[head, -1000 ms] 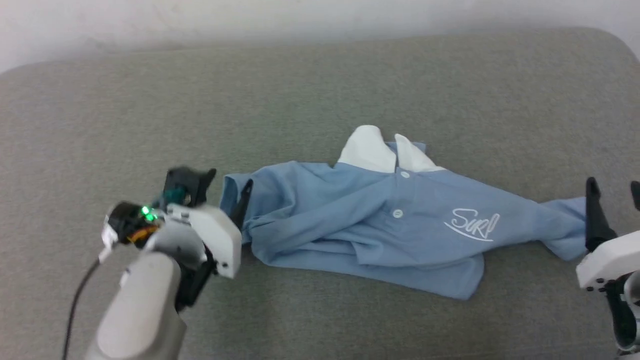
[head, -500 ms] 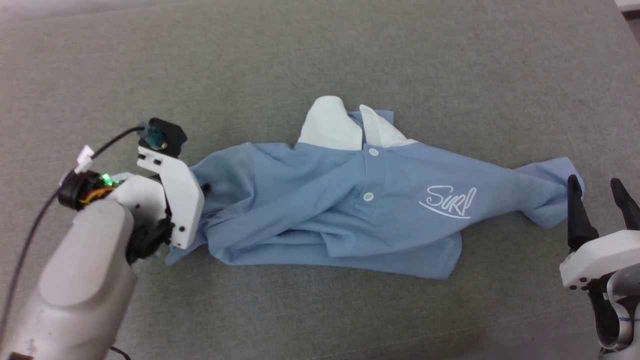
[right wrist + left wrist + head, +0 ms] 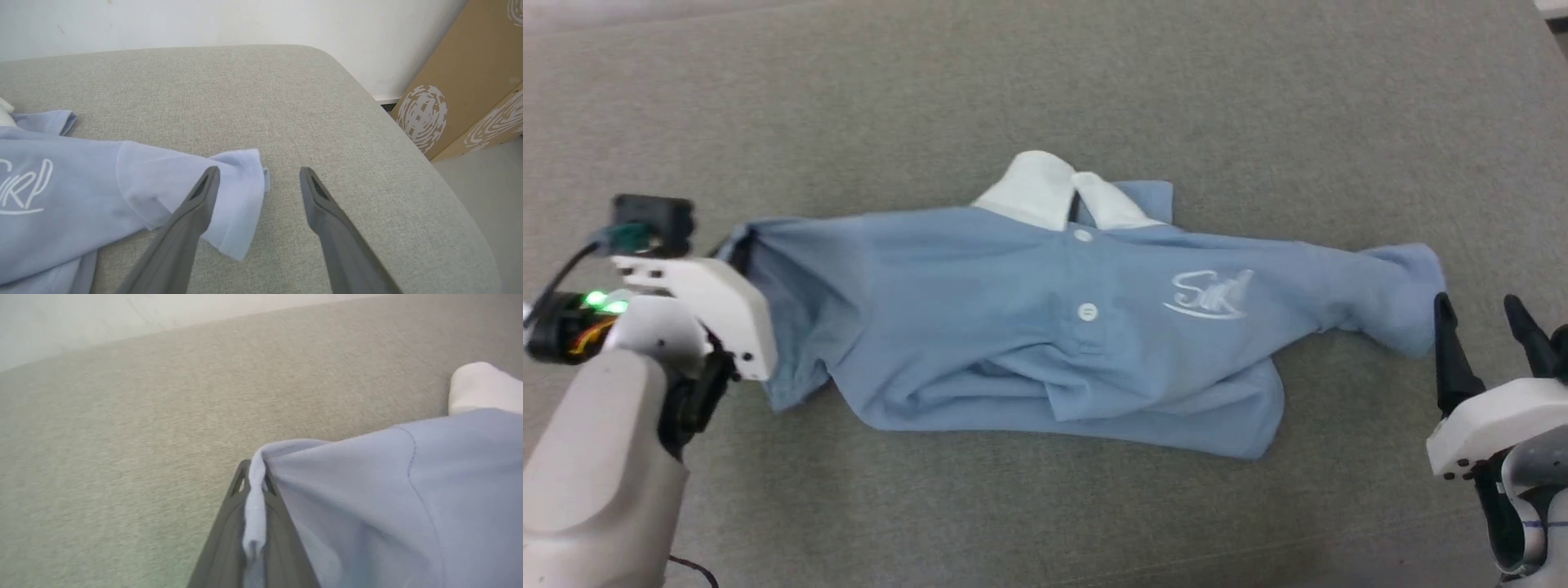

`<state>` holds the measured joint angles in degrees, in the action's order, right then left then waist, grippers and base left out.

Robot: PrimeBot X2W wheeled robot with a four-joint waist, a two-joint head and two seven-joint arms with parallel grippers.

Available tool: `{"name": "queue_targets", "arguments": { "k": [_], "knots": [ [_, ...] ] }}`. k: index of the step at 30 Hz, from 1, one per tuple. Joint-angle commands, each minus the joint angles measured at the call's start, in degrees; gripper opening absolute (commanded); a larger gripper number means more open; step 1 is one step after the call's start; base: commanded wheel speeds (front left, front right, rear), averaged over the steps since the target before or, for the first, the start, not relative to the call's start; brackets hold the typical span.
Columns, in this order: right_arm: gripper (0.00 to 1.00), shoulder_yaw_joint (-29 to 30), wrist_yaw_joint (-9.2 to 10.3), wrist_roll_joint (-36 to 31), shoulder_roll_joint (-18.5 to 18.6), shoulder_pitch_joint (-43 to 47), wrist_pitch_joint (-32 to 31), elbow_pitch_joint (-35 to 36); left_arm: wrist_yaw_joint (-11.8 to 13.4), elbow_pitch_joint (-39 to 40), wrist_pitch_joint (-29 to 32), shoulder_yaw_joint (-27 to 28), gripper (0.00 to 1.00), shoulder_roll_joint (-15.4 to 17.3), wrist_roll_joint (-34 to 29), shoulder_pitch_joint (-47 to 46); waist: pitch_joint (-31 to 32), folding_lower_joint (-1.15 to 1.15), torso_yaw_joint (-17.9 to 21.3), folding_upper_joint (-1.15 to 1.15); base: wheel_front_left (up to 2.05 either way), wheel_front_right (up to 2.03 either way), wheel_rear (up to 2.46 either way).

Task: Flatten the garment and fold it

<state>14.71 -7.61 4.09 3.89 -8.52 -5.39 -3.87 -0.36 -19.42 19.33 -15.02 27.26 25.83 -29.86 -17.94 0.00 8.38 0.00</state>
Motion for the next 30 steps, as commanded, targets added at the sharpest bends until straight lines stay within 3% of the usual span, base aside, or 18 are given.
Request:
{"name": "queue_targets", "arguments": {
  "k": [1, 5, 8, 9, 10, 11, 15, 19, 26, 30],
  "knots": [
    [1.00, -0.6, 0.12, 0.0, 0.7, 0.8, -0.9, 0.5, 1.9, -0.2, -3.5, 2.1, 0.00, 0.1, 0.1, 1.4, 3.2, 0.00, -3.4, 0.00, 0.00, 0.00, 0.00],
    [1.00, -1.9, 0.12, 0.8, 2.2, 2.2, -3.4, 0.7, 5.0, -1.1, -8.7, 5.3, 0.00, -0.8, 1.4, 5.1, 4.4, 0.00, -5.6, 0.00, 0.00, 0.00, 0.00],
    [1.00, -2.7, 0.12, 1.7, 3.1, 2.9, -5.2, 0.6, 5.6, -2.2, -11.2, 5.9, 0.00, -2.1, 2.3, 8.5, 4.8, 0.00, -6.9, 0.00, 0.00, 0.00, 0.00],
    [1.00, -2.9, 0.12, 2.0, 3.5, 3.1, -5.7, 0.5, 5.7, -2.6, -12.2, 5.8, 0.26, -2.6, 2.3, 9.4, 4.8, 0.00, -7.3, 0.00, 0.00, 0.00, 0.00],
    [1.00, -3.1, 0.12, 2.1, 3.9, 3.1, -6.1, 0.5, 5.7, -2.8, -13.5, 5.6, 0.93, -3.1, 2.2, 10.1, 4.9, 0.00, -7.7, 0.00, 0.00, 0.00, 0.00],
    [1.00, -3.4, 0.12, 2.1, 4.5, 3.0, -6.3, 0.4, 5.7, -3.0, -15.1, 5.6, 1.00, -3.8, 2.2, 10.6, 4.9, 0.00, -8.1, 0.00, 0.00, 0.00, 0.00],
    [1.00, -5.4, 0.12, 4.2, 5.5, 2.5, -8.1, 0.8, 5.3, -2.4, -23.8, 5.3, 1.00, -6.5, 1.6, 11.7, 5.6, 0.00, -9.8, 0.00, 0.00, 0.00, 0.00],
    [1.00, -11.4, 0.12, 9.4, 7.2, 3.1, -14.5, 1.1, 5.9, -0.6, -30.8, 5.0, 1.00, -8.8, 0.6, 13.3, 6.3, 0.00, -11.4, 0.00, 0.00, 0.00, 0.00],
    [1.00, -15.8, 0.12, 12.9, 9.9, 3.5, -25.2, -2.1, 7.1, 3.1, -33.4, 3.9, 1.00, -12.9, 0.1, 17.7, 7.5, 0.00, -13.6, 0.00, 0.00, 0.00, 0.00],
    [1.00, -18.6, 0.12, 14.9, 10.5, 3.3, -28.1, -5.9, 7.5, 4.1, -33.8, 3.5, 1.00, -14.5, 0.3, 19.5, 7.9, 0.00, -14.8, 0.00, 0.00, 0.00, 0.00]
  ]
}}
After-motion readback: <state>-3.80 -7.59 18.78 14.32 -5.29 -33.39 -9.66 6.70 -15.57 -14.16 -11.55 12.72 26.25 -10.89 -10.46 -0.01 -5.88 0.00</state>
